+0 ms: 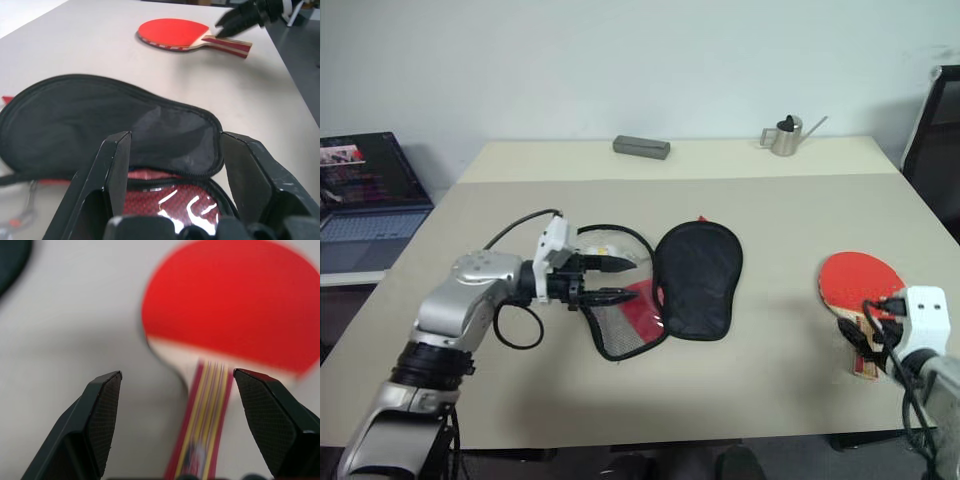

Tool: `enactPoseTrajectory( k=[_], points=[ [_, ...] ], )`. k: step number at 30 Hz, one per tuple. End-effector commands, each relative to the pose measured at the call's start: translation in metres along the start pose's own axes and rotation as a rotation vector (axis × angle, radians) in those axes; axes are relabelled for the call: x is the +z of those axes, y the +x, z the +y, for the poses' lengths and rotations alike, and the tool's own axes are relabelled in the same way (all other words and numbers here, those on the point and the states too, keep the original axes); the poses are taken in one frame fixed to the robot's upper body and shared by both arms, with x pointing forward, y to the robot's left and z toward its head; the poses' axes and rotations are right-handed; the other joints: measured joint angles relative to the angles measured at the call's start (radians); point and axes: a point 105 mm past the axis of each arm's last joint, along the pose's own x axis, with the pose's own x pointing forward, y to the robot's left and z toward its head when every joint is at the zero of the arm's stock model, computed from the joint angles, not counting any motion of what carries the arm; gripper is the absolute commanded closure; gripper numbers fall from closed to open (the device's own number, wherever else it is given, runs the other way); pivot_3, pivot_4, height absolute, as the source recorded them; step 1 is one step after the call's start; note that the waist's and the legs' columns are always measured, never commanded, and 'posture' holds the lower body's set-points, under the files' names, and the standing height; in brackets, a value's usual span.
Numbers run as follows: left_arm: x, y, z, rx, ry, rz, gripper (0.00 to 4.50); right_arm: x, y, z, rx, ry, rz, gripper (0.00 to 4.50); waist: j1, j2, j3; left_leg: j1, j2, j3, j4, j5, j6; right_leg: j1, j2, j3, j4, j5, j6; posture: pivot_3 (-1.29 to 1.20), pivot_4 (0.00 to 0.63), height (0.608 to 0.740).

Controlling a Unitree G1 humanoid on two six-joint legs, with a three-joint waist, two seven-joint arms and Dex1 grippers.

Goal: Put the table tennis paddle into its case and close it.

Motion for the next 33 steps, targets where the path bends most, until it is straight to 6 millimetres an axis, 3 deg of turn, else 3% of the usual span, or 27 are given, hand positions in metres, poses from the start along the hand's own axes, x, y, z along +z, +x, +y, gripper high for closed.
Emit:
enactPoseTrajectory(
  k=[1, 6, 19, 24, 33],
  points=[
    [0.014, 0.004, 0.0, -0.041, 0.065, -0.011, 1.45, 0.005, -0.002, 0.006, -0.047, -0.02, -0.045, 0.62, -0.004, 0.0, 0.0, 0.001, 0.0, 0.001, 0.0, 0.0, 0.0, 0.0, 0.0, 0.001, 0.0, 0.001, 0.0, 0.0, 0.15, 0.74],
    [0.017, 0.005, -0.003, -0.084, 0.071, -0.008, 1.45, 0.002, 0.006, 0.012, -0.073, -0.009, -0.055, 0.62, -0.004, 0.0, 0.0, 0.002, 0.0, 0.001, 0.0, 0.0, 0.0, 0.001, 0.001, 0.002, 0.0, 0.001, 0.0, 0.0, 0.15, 0.74],
    [0.021, 0.004, -0.013, -0.132, 0.089, -0.013, 1.45, -0.003, 0.025, 0.005, -0.156, -0.05, -0.051, 0.62, -0.002, -0.001, -0.001, 0.003, 0.0, 0.001, 0.0, 0.0, 0.0, 0.001, 0.001, 0.002, 0.0, 0.002, 0.0, 0.0, 0.15, 0.74],
    [0.032, 0.007, -0.019, -0.172, 0.114, -0.033, 1.45, -0.012, 0.021, -0.006, -0.199, -0.061, -0.018, 0.62, -0.001, -0.002, -0.001, 0.003, 0.0, 0.001, 0.0, 0.0, 0.0, 0.002, 0.001, 0.002, 0.0, 0.002, 0.0, 0.0, 0.15, 0.74],
    [0.051, 0.0, -0.019, -0.184, 0.169, -0.036, 1.45, -0.019, 0.018, -0.01, -0.238, -0.052, 0.007, 0.62, 0.0, -0.002, -0.002, 0.005, 0.0, 0.0, 0.0, 0.0, 0.0, 0.005, 0.001, 0.001, -0.001, 0.002, 0.0, 0.0, 0.15, 0.74]
  ],
)
